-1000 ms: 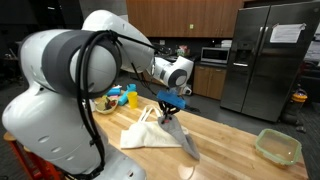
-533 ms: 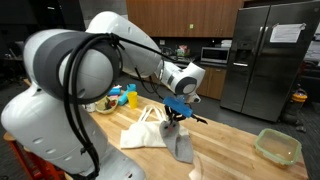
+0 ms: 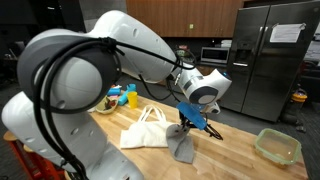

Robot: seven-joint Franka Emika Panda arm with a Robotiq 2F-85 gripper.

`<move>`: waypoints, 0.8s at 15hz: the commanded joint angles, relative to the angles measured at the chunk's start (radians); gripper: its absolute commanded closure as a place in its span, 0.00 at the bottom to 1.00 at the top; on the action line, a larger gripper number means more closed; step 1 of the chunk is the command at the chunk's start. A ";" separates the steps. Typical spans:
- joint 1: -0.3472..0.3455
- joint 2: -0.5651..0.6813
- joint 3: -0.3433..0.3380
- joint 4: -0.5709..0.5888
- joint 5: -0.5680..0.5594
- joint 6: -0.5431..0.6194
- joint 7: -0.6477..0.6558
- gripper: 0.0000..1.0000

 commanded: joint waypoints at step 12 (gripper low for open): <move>-0.111 0.193 -0.117 0.159 0.034 -0.042 -0.136 0.99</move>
